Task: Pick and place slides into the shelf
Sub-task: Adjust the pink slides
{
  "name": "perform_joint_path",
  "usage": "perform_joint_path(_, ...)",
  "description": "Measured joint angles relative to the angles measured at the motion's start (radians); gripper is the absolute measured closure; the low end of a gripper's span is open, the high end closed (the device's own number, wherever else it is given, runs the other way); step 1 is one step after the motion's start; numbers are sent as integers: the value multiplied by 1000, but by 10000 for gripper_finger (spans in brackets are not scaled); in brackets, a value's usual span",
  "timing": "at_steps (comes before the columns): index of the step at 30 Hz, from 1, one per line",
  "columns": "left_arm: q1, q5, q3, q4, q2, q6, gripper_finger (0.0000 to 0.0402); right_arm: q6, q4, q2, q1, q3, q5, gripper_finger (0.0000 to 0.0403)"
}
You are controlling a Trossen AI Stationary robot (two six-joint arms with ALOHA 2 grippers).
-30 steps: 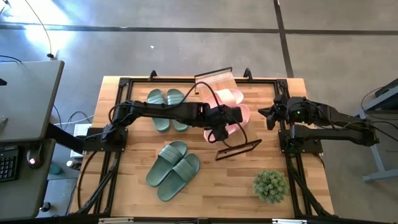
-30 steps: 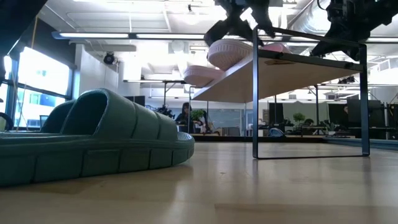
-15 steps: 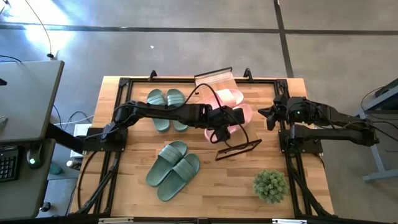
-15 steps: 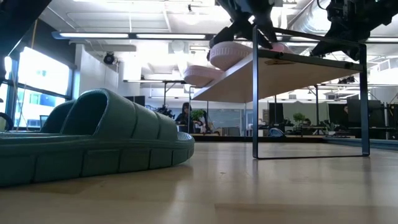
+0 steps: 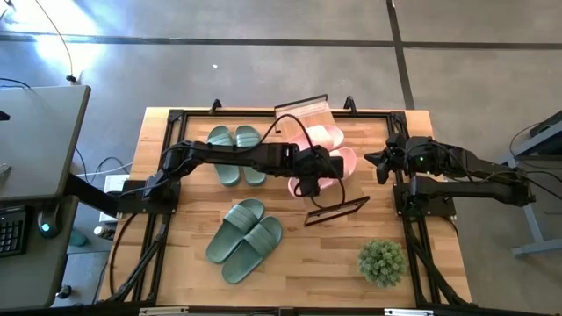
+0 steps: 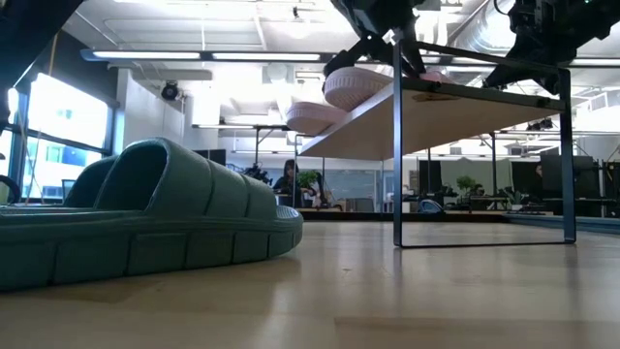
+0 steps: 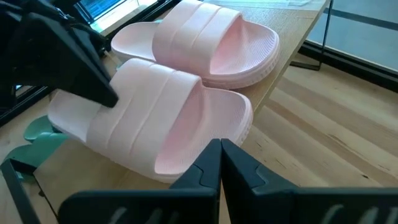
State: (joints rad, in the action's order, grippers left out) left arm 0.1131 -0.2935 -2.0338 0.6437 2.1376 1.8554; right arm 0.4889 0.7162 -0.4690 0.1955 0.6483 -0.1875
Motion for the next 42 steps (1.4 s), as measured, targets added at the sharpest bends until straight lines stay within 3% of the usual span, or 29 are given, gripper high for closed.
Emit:
perform_joint_path(18,13,14,0,-28,0,221,399,3,1,0,0,0,-7,403)
perform_joint_path(28,13,12,0,-29,0,201,393,8,1,0,0,0,-7,403)
perform_joint_path(33,11,-36,0,-44,0,200,369,8,1,0,0,0,-7,403)
perform_joint_path(42,12,-16,0,-45,-1,179,296,6,1,0,0,0,-3,403)
